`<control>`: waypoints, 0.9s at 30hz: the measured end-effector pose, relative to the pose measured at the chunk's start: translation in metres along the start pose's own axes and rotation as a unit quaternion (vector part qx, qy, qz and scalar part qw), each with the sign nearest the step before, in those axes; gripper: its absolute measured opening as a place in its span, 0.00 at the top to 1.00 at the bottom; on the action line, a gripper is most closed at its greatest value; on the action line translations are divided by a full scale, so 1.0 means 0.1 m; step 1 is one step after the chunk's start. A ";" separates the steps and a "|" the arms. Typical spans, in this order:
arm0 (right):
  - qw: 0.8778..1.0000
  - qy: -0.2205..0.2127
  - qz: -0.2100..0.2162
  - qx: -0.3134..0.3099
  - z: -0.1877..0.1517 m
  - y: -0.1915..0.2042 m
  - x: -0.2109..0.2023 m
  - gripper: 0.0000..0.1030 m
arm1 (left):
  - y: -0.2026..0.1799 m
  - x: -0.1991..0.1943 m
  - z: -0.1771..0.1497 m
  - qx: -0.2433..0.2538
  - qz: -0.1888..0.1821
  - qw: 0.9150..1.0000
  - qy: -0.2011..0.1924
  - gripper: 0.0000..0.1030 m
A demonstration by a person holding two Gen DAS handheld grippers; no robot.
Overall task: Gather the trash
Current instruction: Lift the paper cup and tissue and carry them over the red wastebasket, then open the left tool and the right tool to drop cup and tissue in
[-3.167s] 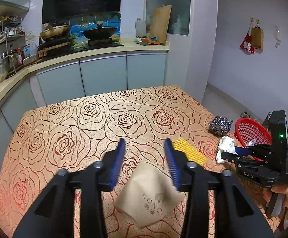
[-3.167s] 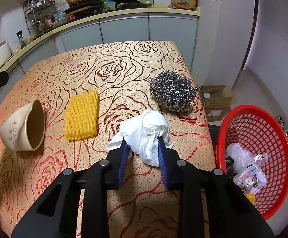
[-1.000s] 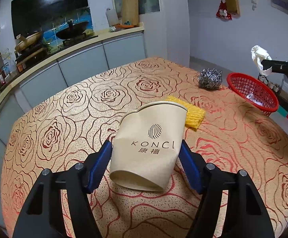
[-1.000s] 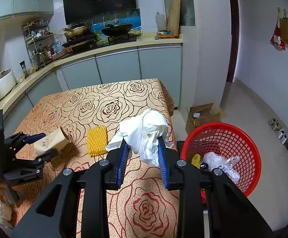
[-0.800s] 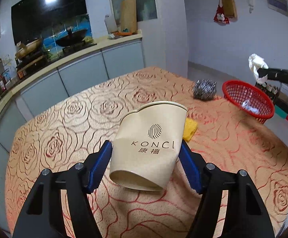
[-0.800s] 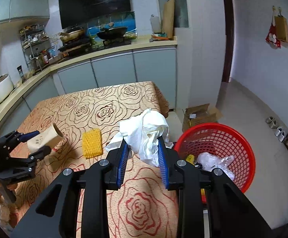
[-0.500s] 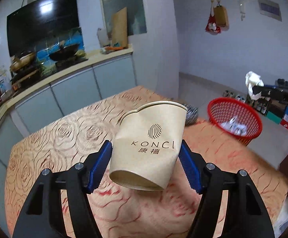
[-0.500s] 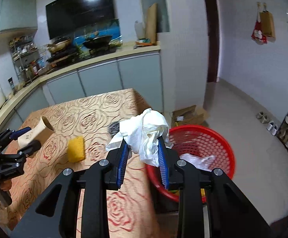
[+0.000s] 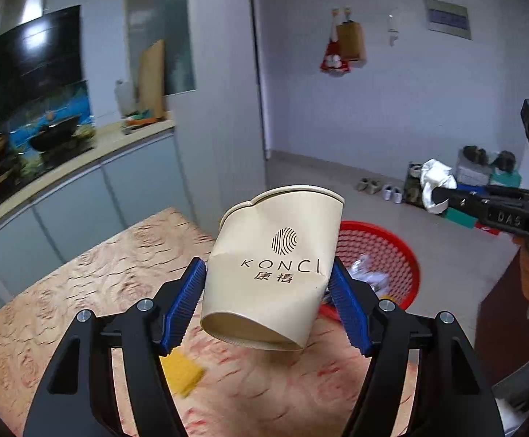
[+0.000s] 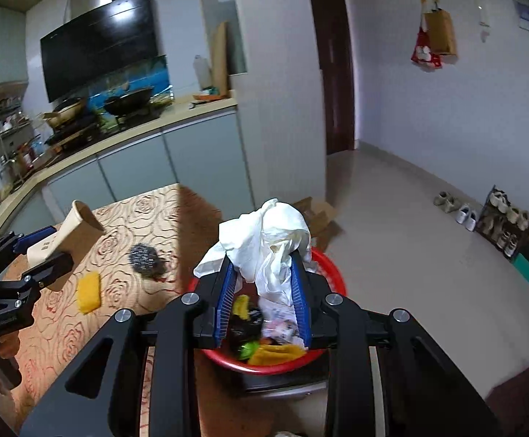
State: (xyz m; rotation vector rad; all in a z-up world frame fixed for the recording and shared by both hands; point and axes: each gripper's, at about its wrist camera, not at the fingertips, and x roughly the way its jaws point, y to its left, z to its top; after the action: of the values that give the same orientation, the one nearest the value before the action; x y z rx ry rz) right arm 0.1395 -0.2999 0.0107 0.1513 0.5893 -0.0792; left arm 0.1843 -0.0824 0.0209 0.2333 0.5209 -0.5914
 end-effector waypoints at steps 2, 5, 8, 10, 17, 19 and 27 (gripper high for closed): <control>1.000 0.002 -0.002 0.006 0.00 -0.06 0.01 0.72 | -0.11 0.13 0.05 0.001 -0.017 1.000 0.005 0.36; 1.000 0.005 -0.007 0.009 0.01 -0.16 0.05 0.72 | -0.24 0.31 0.10 0.006 -0.031 0.999 0.013 0.36; 1.000 0.011 -0.012 0.009 0.00 -0.22 0.11 0.72 | -0.37 0.49 0.13 0.012 -0.042 0.999 0.022 0.36; 1.000 0.014 -0.013 0.009 0.00 -0.26 0.15 0.72 | -0.42 0.60 0.16 0.009 -0.050 0.998 0.027 0.36; 1.000 0.028 -0.009 0.006 -0.02 -0.31 0.32 0.72 | -0.54 0.94 0.15 0.008 -0.062 0.997 0.051 0.36; 0.999 0.034 -0.008 0.005 -0.02 -0.32 0.37 0.72 | -0.56 1.00 0.13 0.006 -0.064 0.996 0.058 0.36; 0.998 0.060 0.012 -0.002 0.00 -0.27 0.59 0.67 | -0.55 1.17 0.04 0.005 -0.068 0.995 0.078 0.35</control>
State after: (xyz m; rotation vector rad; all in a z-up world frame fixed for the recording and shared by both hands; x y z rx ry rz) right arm 0.1851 -0.3284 -0.0254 0.1597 0.7079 -0.0453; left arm 0.2359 -0.1835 -0.0407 0.2562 0.6897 -0.7109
